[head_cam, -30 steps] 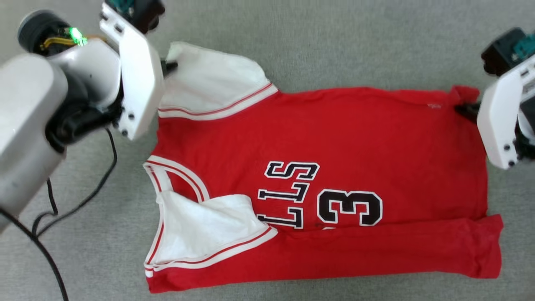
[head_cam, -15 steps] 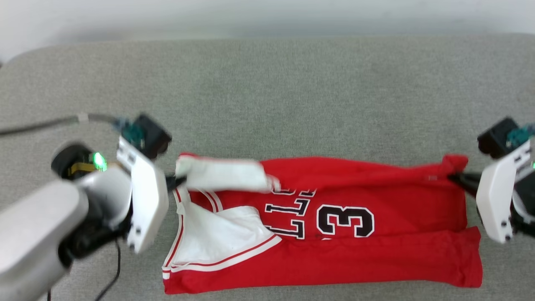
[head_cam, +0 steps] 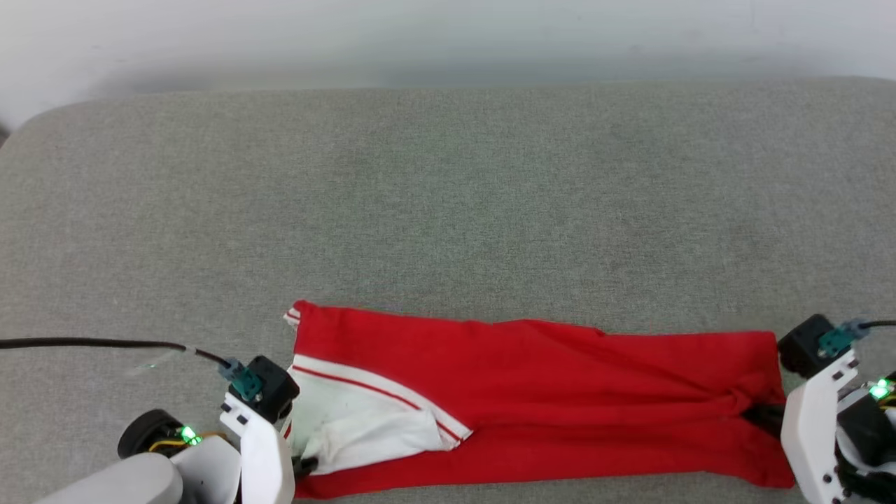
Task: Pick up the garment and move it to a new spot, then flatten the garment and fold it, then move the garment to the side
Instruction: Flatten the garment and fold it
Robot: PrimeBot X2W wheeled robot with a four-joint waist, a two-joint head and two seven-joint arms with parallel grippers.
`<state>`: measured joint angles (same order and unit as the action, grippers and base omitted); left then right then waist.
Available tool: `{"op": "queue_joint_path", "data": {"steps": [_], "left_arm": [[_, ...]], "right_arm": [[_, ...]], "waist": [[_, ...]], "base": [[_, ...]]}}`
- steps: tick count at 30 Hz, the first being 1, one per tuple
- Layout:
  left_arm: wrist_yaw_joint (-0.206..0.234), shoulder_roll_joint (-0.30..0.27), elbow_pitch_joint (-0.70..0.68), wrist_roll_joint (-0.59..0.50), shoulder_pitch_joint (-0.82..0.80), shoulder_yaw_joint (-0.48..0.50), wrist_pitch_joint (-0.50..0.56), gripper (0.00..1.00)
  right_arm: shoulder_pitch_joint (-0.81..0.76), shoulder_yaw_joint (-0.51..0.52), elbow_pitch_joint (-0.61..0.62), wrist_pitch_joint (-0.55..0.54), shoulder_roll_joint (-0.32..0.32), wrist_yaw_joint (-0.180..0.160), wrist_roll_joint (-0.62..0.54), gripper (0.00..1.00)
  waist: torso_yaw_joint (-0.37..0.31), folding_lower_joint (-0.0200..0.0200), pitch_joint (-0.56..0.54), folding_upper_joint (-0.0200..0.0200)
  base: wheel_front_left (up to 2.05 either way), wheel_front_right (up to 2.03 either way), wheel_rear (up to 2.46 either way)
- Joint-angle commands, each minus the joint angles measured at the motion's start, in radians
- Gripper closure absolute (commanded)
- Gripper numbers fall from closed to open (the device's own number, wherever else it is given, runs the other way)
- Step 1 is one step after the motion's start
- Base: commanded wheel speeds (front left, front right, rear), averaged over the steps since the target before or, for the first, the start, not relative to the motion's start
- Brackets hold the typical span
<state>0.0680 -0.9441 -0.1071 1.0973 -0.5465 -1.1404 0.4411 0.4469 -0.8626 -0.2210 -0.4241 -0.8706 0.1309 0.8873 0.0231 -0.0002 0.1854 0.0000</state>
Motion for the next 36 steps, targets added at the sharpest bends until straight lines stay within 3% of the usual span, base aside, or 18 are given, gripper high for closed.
{"op": "queue_joint_path", "data": {"steps": [1, 4, 5, 6, 7, 11, 15, 16, 20, 24, 29, 32, 36], "left_arm": [[0.003, 0.006, 0.006, 0.006, 0.012, -0.003, -0.004, 1.0], [0.001, 0.032, 0.047, 0.018, 0.031, -0.005, -0.023, 1.0], [0.003, 0.037, 0.056, 0.02, 0.033, -0.001, -0.033, 0.95], [0.006, 0.04, 0.063, 0.016, 0.033, 0.005, -0.048, 0.0], [0.011, 0.043, 0.066, 0.016, 0.035, 0.012, -0.065, 0.0], [0.036, 0.022, 0.053, -0.017, 0.043, 0.039, -0.144, 0.0], [0.092, 0.001, 0.017, -0.047, 0.065, 0.082, -0.259, 0.0], [0.152, 0.008, 0.0, -0.062, 0.086, 0.128, -0.377, 0.0], [0.244, 0.022, 0.016, -0.124, 0.115, 0.172, -0.531, 0.0], [0.33, 0.063, 0.035, -0.158, 0.151, 0.218, -0.658, 0.0], [0.411, 0.131, 0.061, -0.219, 0.205, 0.304, -0.705, 0.0], [0.433, 0.191, 0.053, -0.307, 0.246, 0.404, -0.707, 0.0], [0.429, 0.273, 0.04, -0.431, 0.322, 0.534, -0.708, 0.0]], "right_arm": [[-0.014, -0.002, -0.007, 0.0, 0.012, 0.0, -0.004, 1.0], [-0.027, 0.002, -0.045, 0.01, 0.047, 0.0, -0.009, 1.0], [-0.028, 0.006, -0.055, 0.018, 0.058, 0.0, -0.01, 1.0], [-0.031, 0.015, -0.062, 0.026, 0.069, 0.0, -0.006, 0.52], [-0.033, 0.022, -0.06, 0.035, 0.074, 0.0, -0.002, 0.0], [-0.032, 0.063, -0.014, 0.092, 0.051, 0.0, -0.02, 0.0], [-0.042, 0.125, 0.048, 0.139, 0.027, 0.0, -0.036, 0.0], [-0.054, 0.202, 0.078, 0.162, 0.014, 0.0, -0.038, 0.0], [-0.091, 0.321, 0.074, 0.176, 0.027, 0.0, -0.031, 0.0], [-0.143, 0.417, 0.039, 0.151, 0.054, 0.0, 0.0, 0.0], [-0.206, 0.48, -0.02, 0.098, 0.093, 0.0, 0.046, 0.0], [-0.229, 0.499, -0.048, 0.071, 0.121, 0.0, 0.068, 0.0], [-0.241, 0.507, -0.067, 0.042, 0.169, 0.0, 0.094, 0.0]], "waist": [[-0.001, 0.0002, 0.003, 0.0], [-0.005, 0.0002, 0.011, 0.0], [-0.006, 0.0002, 0.011, 0.0], [-0.007, 0.0002, 0.01, 0.0], [-0.007, 0.0002, 0.008, 0.0], [-0.012, 0.0002, -0.006, 0.0], [-0.019, 0.0002, -0.021, 0.0], [-0.02, 0.0002, -0.025, 0.0], [-0.019, 0.0002, -0.023, 0.0], [-0.015, 0.0002, -0.016, 0.0], [-0.007, 0.0002, -0.002, 0.0], [0.0, 0.0002, 0.007, 0.0], [0.007, 0.0002, 0.018, 0.0]], "base": [[0.0, 0.0, 0.0], [0.0, 0.0, 0.0], [0.0, 0.0, 0.0], [0.0, 0.0, 0.0], [0.0, 0.0, 0.0], [0.0, 0.0, 0.0], [0.0, 0.0, 0.0], [0.0, 0.0, 0.0], [0.0, 0.0, 0.0], [0.0, 0.0, 0.0], [0.0, 0.0, 0.0], [0.0, 0.0, 0.0], [0.0, 0.0, 0.0]]}}
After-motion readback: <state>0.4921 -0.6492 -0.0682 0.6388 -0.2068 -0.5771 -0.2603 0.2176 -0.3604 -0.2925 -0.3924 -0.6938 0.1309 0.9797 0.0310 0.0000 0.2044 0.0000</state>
